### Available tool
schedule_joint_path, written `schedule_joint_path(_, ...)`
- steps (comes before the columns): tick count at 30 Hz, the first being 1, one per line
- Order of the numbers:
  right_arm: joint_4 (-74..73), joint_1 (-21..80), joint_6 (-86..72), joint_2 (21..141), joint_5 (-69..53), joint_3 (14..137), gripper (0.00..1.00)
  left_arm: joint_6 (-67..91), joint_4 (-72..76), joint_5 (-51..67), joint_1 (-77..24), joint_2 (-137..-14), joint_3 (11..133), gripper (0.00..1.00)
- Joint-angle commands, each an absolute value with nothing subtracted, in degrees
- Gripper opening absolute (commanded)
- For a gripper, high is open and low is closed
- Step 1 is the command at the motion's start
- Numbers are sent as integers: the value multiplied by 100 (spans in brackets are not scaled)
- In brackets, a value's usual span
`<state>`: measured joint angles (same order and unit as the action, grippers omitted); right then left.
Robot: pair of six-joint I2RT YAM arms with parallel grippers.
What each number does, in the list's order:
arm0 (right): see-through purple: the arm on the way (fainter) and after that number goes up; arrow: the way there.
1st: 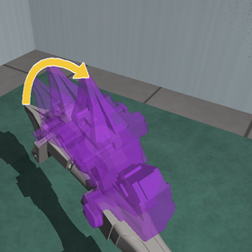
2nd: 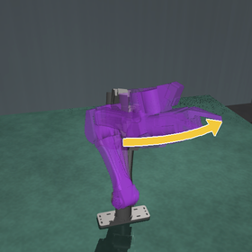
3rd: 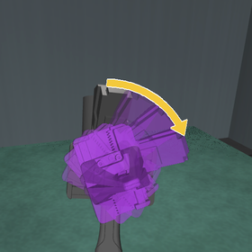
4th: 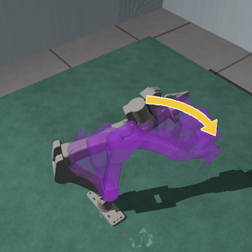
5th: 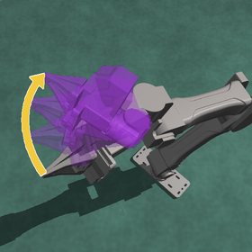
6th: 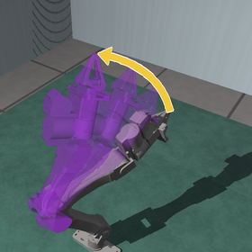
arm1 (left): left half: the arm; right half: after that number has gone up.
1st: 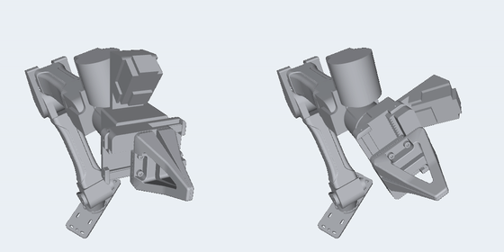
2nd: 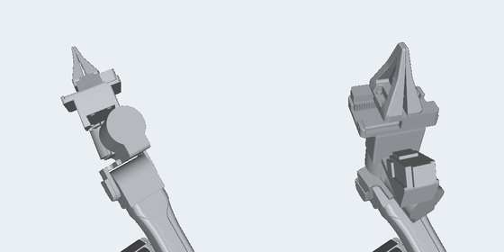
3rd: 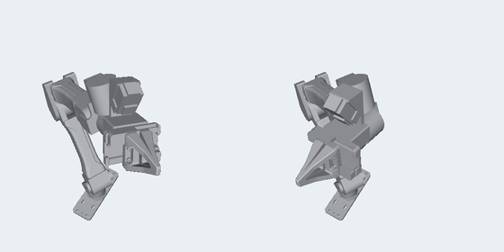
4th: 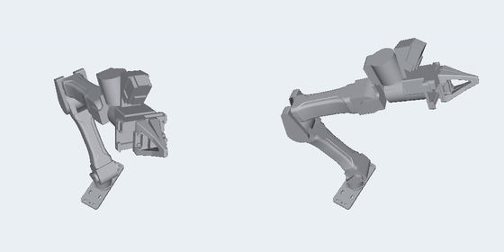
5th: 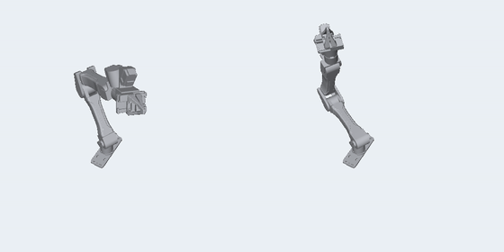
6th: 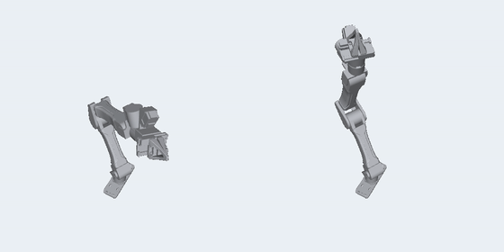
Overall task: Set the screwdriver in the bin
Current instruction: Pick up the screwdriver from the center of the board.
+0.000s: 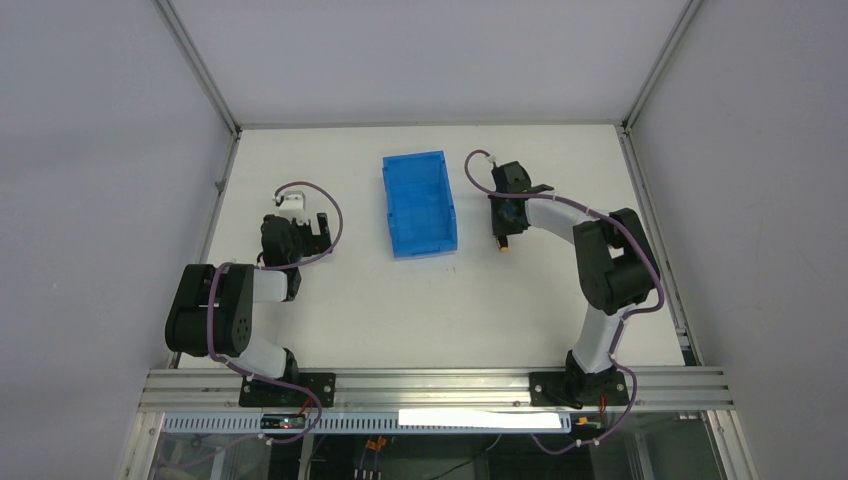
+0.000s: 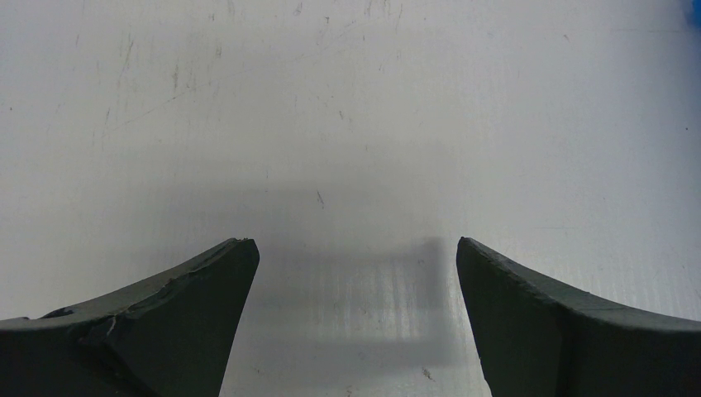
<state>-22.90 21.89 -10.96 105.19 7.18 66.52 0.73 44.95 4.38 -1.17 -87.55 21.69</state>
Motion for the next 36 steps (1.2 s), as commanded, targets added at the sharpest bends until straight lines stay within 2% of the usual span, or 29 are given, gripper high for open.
schedule_joint_path(1,-2567,2215,-1094,10095,871,6975,2,97,4652,322,-167,-8639,2171,99)
schedule_joint_path(3,-2780,2215,-1052,9963,868,7136,0,97,4649,320,-165,-8639,2171,99)
schedule_joint_path(20,-4229,2207,-775,9212,1091,8670,0,97,4651,325,-165,-8639,2171,99)
schedule_joint_path(36,-5173,2162,-603,9045,1522,10507,0,97,4649,325,-163,-8637,2171,99)
